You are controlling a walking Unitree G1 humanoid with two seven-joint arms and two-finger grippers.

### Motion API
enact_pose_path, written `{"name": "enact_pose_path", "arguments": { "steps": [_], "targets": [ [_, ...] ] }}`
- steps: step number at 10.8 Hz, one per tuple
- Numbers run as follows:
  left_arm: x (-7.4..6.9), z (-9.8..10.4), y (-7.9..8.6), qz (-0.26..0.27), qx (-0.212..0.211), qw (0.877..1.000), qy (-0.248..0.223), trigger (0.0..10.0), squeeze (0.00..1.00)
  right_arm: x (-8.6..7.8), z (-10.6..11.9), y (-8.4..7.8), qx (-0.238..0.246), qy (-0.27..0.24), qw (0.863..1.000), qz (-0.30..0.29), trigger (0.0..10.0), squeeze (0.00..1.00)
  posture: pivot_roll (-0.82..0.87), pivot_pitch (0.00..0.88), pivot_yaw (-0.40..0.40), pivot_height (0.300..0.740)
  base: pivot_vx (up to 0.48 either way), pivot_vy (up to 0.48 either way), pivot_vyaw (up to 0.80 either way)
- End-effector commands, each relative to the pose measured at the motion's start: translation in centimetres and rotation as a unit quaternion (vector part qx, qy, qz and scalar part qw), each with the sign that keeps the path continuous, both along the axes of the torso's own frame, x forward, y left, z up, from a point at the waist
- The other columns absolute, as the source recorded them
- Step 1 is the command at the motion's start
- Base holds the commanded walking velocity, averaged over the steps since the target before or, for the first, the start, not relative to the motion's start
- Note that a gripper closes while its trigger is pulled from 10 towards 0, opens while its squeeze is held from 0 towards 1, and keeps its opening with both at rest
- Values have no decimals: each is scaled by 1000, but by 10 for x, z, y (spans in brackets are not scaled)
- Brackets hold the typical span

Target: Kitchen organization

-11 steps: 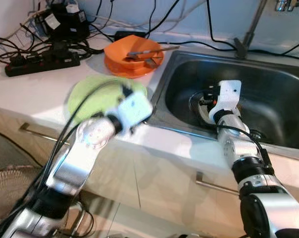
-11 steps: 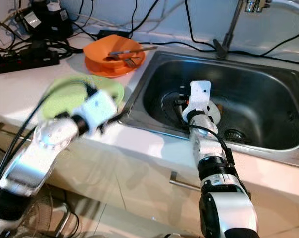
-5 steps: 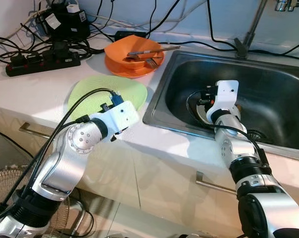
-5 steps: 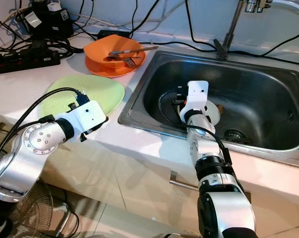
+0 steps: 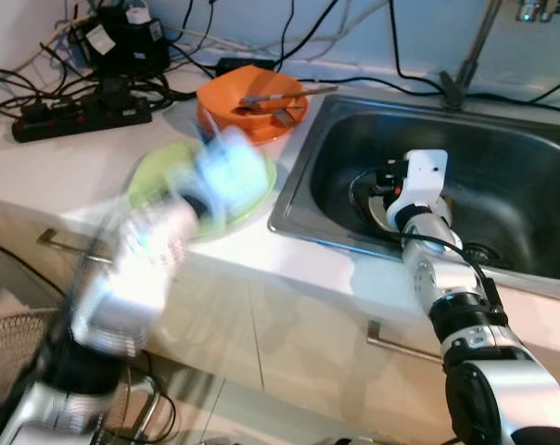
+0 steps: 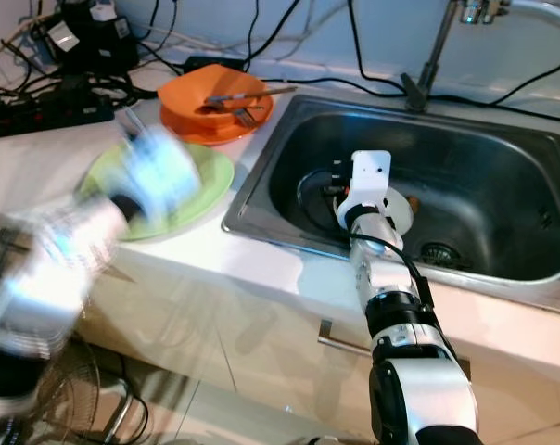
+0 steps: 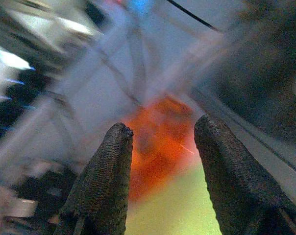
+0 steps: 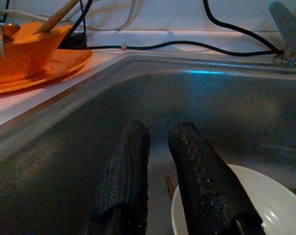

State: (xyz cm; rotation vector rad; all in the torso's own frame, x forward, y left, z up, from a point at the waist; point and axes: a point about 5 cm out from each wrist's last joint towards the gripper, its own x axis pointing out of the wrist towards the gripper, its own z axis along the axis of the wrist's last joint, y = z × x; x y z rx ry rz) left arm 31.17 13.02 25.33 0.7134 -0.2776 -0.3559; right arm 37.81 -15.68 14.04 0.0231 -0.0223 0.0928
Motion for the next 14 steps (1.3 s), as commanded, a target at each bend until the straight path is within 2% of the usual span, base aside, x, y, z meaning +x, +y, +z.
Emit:
{"name": "enact_pose_path", "arguments": {
  "steps": [1,2,3,4,5,6,7,8,9,11,12,13,14],
  "targets": [
    [4,4,11,30,-25,999,-15,10000,0,-1,-7,1,5,15,1000,2,10000,0,157,33,30,740,0,0,0],
    [14,17,44,106,-82,990,-42,10000,0,-1,-7,1,2,15,1000,1,10000,0,157,31,30,740,0,0,0],
    [17,21,65,142,-130,980,-45,10000,0,-1,-7,1,1,15,1000,0,10000,0,159,30,30,740,0,0,0],
    [21,18,95,181,-198,963,-35,10000,0,-1,-8,1,1,17,1000,0,10000,0,157,28,34,740,0,0,0],
    [22,12,124,221,-249,943,-19,10000,0,-1,-9,1,1,18,1000,-1,10000,0,156,27,37,740,0,0,0],
    [20,7,138,231,-271,934,-3,10000,0,-1,-9,1,1,18,1000,-2,10000,0,156,24,37,740,0,0,0],
    [11,-6,171,253,-337,906,45,10000,0,-2,-10,1,0,19,1000,-2,10000,0,157,23,40,740,0,0,0],
    [3,-17,187,266,-371,886,73,10000,0,-2,-11,2,0,19,1000,-1,10000,0,158,22,40,740,0,0,0],
    [-4,-29,200,280,-404,864,107,10000,0,-2,-12,3,-2,21,1000,1,10000,0,162,17,38,740,0,0,0],
    [-11,-48,201,246,-425,851,187,10000,0,-2,-13,6,-4,23,1000,6,10000,0,166,11,37,740,0,0,0],
    [-13,-53,199,215,-457,836,214,10000,0,-3,-14,7,-6,25,1000,9,10000,0,166,11,37,740,0,0,0],
    [-14,-56,201,185,-480,826,231,10000,0,-3,-15,9,-7,28,1000,12,10000,0,168,8,36,740,0,0,0],
    [-16,-56,193,155,-480,826,249,10000,0,-3,-16,9,-7,28,999,13,10000,0,168,7,36,740,0,0,0]
  ]
}}
